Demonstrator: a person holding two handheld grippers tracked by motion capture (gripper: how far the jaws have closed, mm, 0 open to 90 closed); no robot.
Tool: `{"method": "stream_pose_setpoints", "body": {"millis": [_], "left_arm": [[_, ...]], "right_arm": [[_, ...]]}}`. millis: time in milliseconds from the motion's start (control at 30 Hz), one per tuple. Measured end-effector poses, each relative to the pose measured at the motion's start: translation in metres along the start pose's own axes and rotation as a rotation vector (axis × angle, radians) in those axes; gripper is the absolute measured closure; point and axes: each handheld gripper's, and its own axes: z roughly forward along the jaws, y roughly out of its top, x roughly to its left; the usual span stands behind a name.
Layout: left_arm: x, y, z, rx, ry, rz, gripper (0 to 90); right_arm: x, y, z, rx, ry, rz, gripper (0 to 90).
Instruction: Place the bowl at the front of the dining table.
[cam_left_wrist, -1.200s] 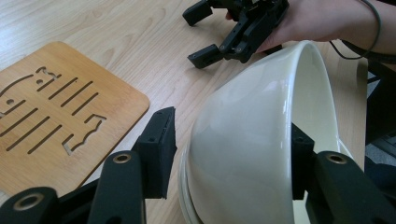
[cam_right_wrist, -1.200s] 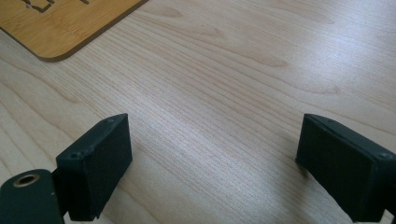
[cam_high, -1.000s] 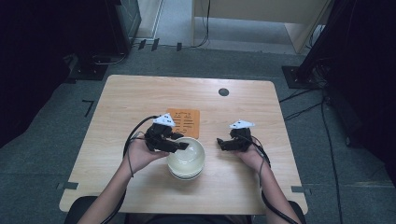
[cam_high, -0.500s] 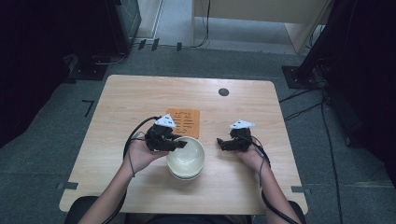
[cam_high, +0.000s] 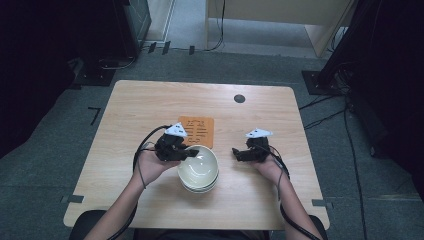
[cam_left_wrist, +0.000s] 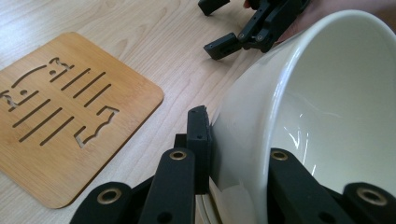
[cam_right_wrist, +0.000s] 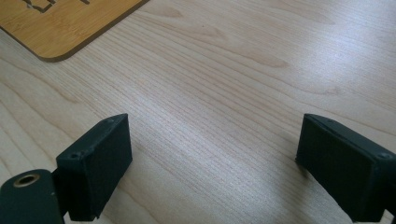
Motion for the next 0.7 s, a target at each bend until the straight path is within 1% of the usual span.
{"method": "stream_pose_setpoints", "body": {"millis": [33, 67, 133, 200, 267, 333, 367, 600, 700], "left_arm": [[0.0, 0.0, -0.002, -0.009, -0.009, 0.003, 81.1], [0.001, 0.0, -0.003, -0.019, -0.023, -0.003, 81.1], [0.002, 0.0, -0.004, -0.033, -0.036, -0.021, 81.2], [0.003, 0.0, -0.005, -0.027, -0.04, -0.025, 81.3], [0.003, 0.0, -0.005, -0.028, -0.039, -0.02, 81.3], [0.003, 0.001, -0.007, -0.022, -0.036, -0.029, 81.3], [0.004, 0.001, -0.007, -0.021, -0.036, -0.027, 81.2], [0.005, 0.004, -0.015, -0.043, -0.041, -0.033, 81.3], [0.005, 0.004, -0.018, -0.046, -0.034, -0.032, 81.2]], "right_arm": [[0.0, 0.0, 0.0, 0.0, 0.0, 0.001, 9.7], [0.0, 0.0, 0.0, 0.0, 0.0, 0.001, 9.7], [0.0, 0.0, 0.0, 0.0, 0.0, 0.001, 9.7], [0.0, 0.0, 0.0, 0.0, 0.0, 0.001, 9.7], [0.0, 0.0, 0.0, 0.0, 0.0, 0.001, 9.7], [0.0, 0.0, 0.0, 0.0, 0.0, 0.001, 9.8], [0.0, 0.0, 0.0, 0.0, 0.0, 0.001, 9.8], [0.0, 0.0, 0.0, 0.0, -0.001, 0.001, 9.8], [0.0, 0.0, 0.0, 0.0, -0.001, 0.001, 9.9]]}}
